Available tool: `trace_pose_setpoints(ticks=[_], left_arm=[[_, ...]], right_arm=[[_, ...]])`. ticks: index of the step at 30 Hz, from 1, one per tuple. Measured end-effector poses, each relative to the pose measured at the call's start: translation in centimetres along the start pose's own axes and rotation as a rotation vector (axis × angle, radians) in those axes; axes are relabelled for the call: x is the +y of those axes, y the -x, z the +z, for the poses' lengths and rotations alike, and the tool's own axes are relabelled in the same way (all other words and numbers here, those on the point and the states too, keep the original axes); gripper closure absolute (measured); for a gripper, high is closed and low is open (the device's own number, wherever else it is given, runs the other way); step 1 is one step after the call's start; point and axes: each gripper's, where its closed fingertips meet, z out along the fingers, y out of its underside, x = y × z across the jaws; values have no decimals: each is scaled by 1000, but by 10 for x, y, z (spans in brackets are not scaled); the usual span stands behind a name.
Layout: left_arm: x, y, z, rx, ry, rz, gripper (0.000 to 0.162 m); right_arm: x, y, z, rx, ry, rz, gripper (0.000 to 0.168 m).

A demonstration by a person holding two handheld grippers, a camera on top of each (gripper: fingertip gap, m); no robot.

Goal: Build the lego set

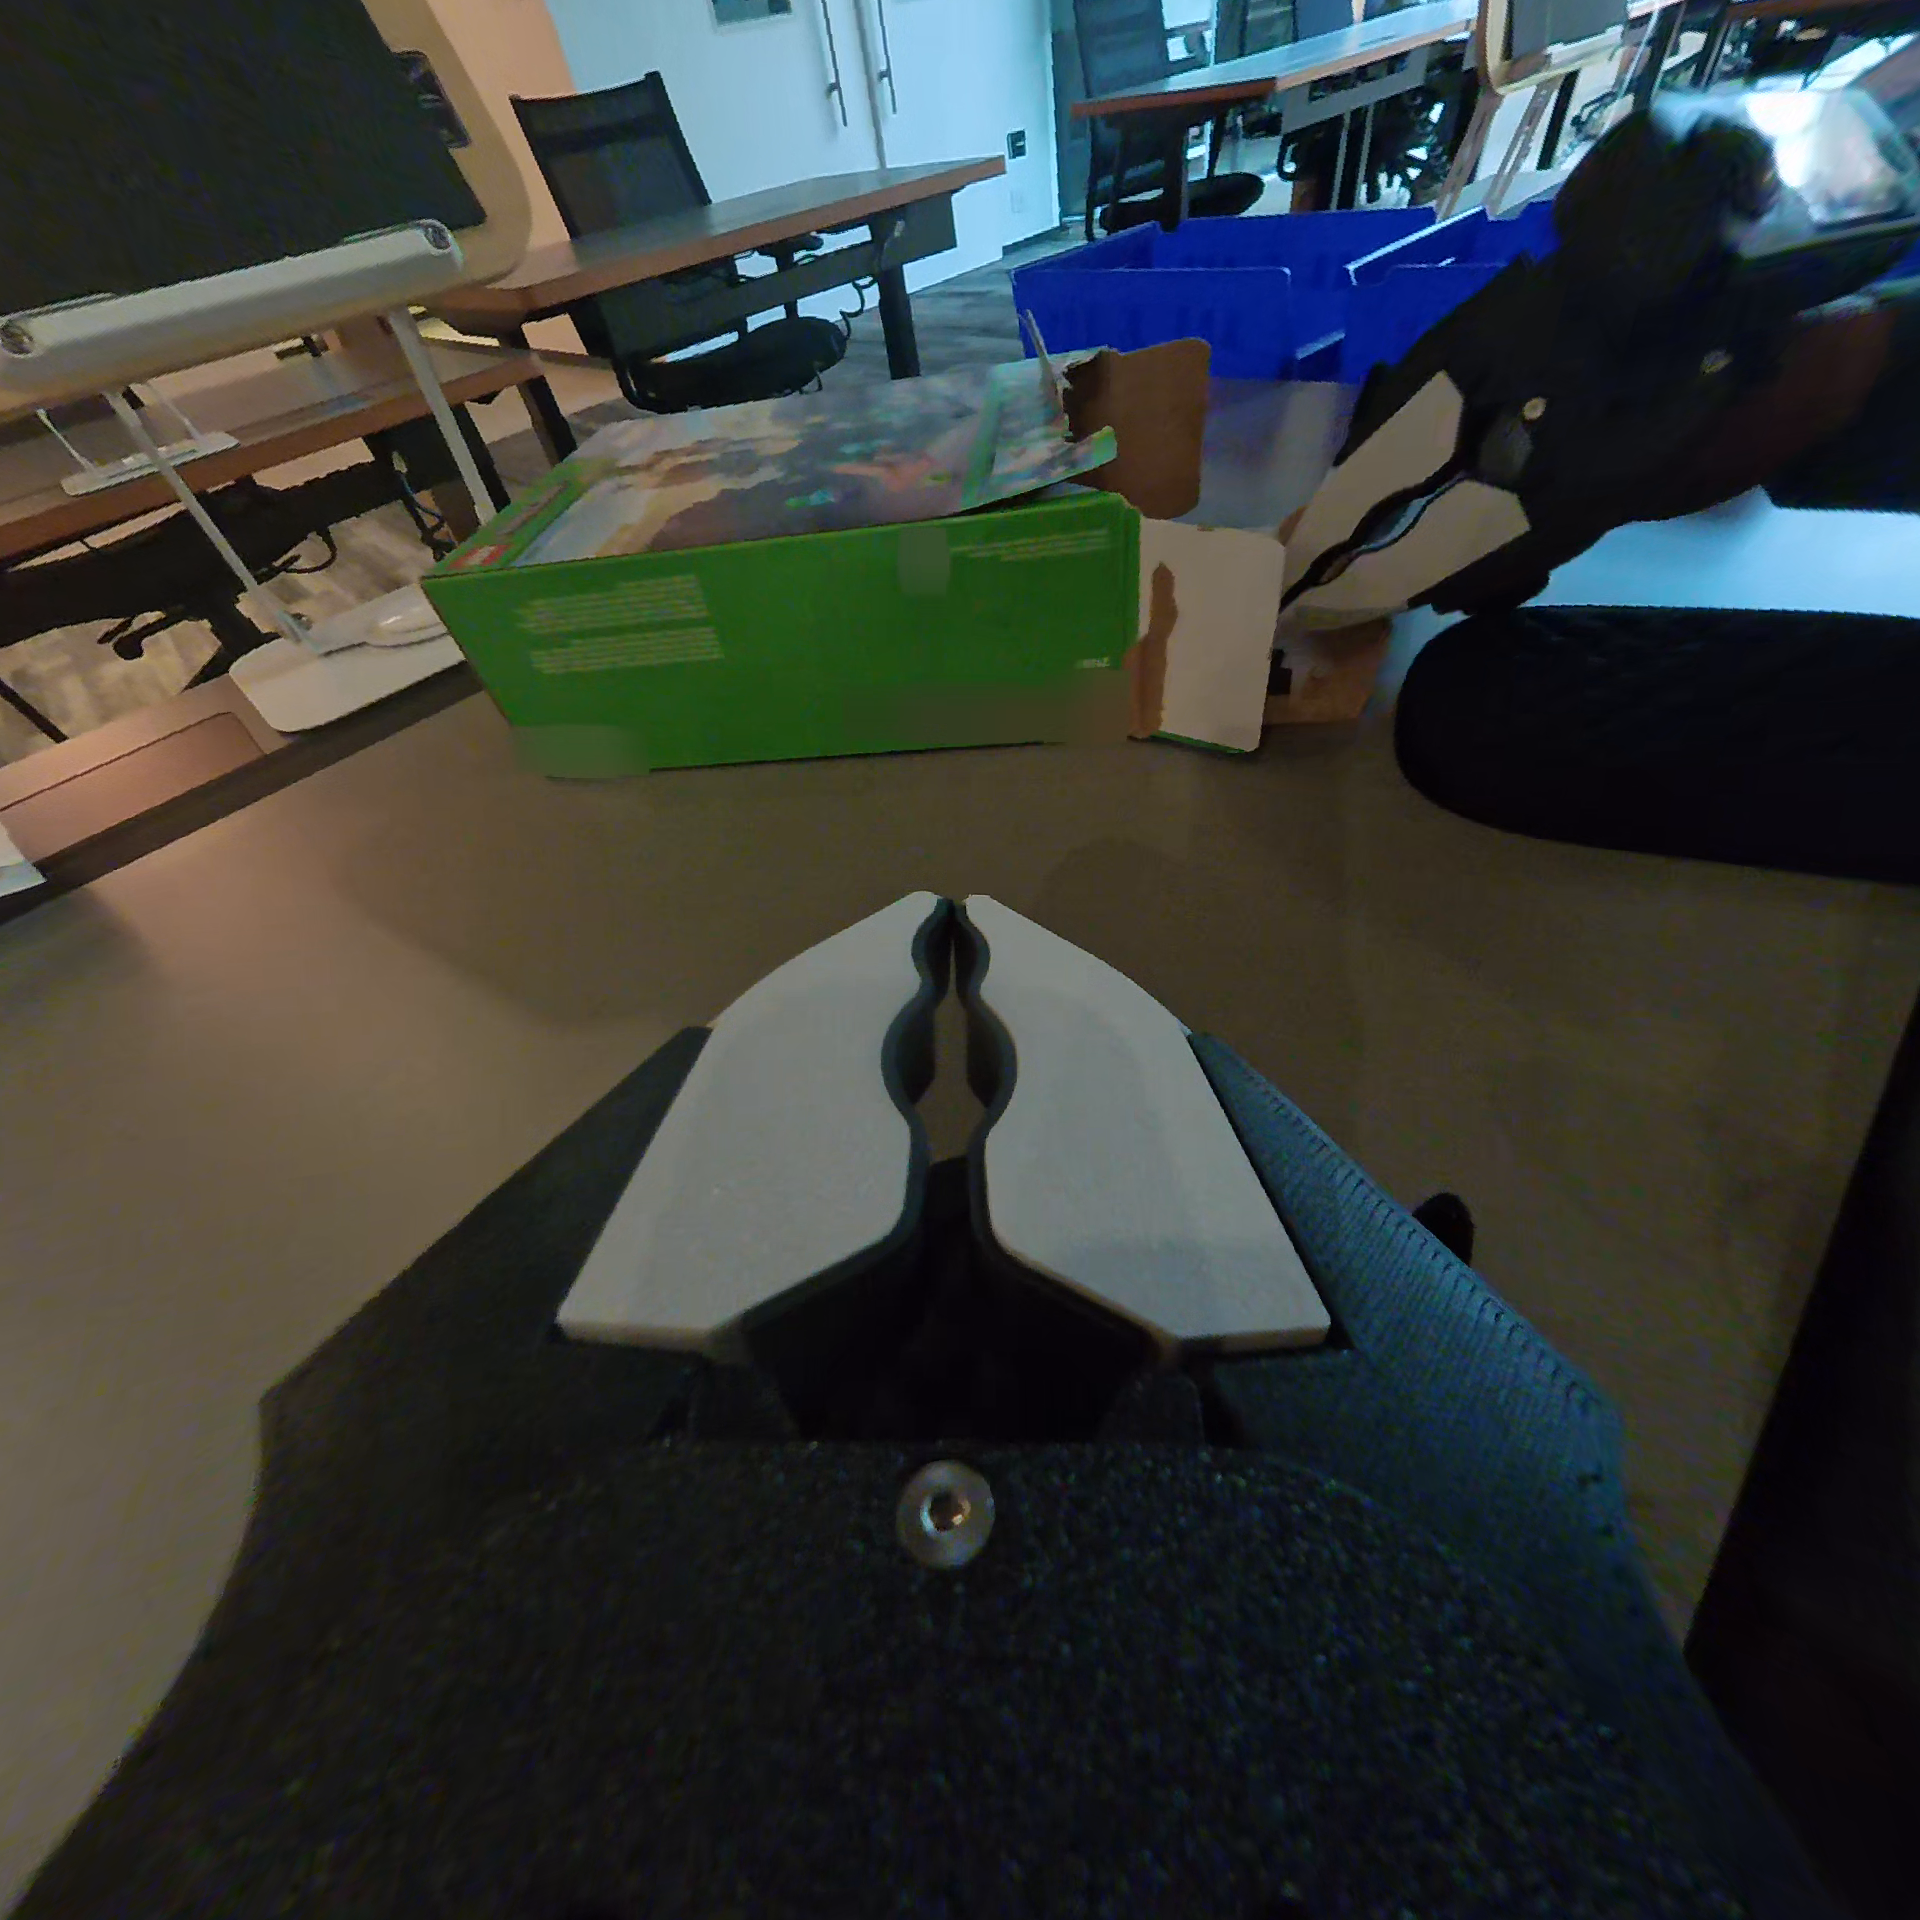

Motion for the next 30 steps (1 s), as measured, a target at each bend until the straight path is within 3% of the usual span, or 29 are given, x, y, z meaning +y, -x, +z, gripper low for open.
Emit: trace_pose_setpoints(ticks=[4, 9, 15, 25, 30], left_arm=[[0, 1, 0, 0, -3, -8, 162], [1, 1, 1, -1, 2, -3, 162], [1, -1, 3, -1, 10, 6, 162], [-2, -11, 8, 26, 13, 18, 162], [-7, -18, 11, 31, 11, 31, 162]], right_arm=[[-2, -9, -10, -2, -125, 155, 168], [-4, -28, -32, -102, -397, 497, 168], [5, -40, -48, -209, -614, 745, 168], [-4, -64, -88, -307, -924, 949, 168], [-33, -72, -108, -322, -996, 991, 168]])
